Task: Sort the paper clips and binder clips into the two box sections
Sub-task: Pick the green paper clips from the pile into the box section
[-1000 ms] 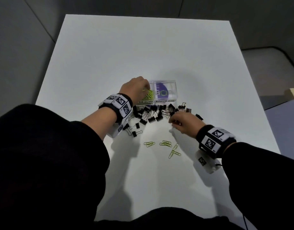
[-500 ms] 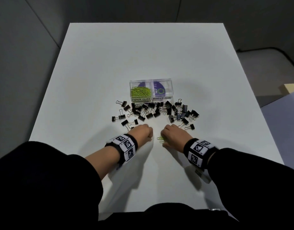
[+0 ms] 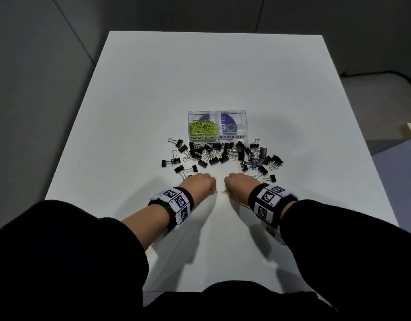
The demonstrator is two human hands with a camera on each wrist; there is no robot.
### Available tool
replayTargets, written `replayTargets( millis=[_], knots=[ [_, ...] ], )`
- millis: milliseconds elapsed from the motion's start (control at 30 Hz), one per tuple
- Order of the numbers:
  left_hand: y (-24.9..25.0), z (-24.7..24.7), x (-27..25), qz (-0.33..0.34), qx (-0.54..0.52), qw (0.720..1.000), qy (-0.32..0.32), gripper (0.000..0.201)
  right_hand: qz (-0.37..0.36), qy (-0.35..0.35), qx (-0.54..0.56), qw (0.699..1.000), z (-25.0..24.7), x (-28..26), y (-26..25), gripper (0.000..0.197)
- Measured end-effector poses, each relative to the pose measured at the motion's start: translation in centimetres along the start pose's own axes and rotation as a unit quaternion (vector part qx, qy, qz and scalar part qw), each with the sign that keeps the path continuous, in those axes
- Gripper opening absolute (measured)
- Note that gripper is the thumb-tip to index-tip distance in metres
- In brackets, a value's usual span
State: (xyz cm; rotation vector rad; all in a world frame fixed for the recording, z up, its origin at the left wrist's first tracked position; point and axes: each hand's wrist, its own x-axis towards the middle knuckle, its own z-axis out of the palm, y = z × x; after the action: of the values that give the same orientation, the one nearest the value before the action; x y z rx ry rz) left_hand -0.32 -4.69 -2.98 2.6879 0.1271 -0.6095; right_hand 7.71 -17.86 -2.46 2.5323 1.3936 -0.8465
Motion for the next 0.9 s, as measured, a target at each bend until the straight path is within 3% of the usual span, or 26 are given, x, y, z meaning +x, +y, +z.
replayTargets(
  millis=[200,300,367,500,600,800,900],
  knots=[
    [-0.5,-0.4,0.0,0.002,-0.025,1.0,0.004,0.03,0.011,-0.027,0.069,0.997,-0.7,0.4,0.6,0.02],
    [-0.2,-0.7,0.5,-0.002,-0.045,0.999,-0.004,0.029,0.02,-0.006,0.126,0.992,-1.3,-0.2,1.9,0.006],
    [0.4,-0.7,0.8,-0.001,-0.049,0.999,-0.014,0.029,0.036,0.01,0.164,0.986,-1.6,-0.9,3.1,0.007],
    [1.8,-0.3,1.3,-0.01,-0.075,0.997,-0.023,0.028,0.069,0.02,0.282,0.957,-1.0,-2.2,5.2,0.008],
    [2.0,-0.7,1.5,-0.013,-0.071,0.997,0.005,0.02,0.101,0.024,0.344,0.933,-0.4,-3.1,5.8,0.016],
    [2.8,-0.4,2.0,0.025,-0.016,0.999,-0.02,0.036,0.097,0.041,0.295,0.95,0.5,-4.4,5.3,0.021],
    [3.6,0.2,2.6,0.028,-0.001,0.999,-0.017,0.033,0.063,0.028,0.238,0.969,1.4,-4.7,4.7,0.026]
  ],
)
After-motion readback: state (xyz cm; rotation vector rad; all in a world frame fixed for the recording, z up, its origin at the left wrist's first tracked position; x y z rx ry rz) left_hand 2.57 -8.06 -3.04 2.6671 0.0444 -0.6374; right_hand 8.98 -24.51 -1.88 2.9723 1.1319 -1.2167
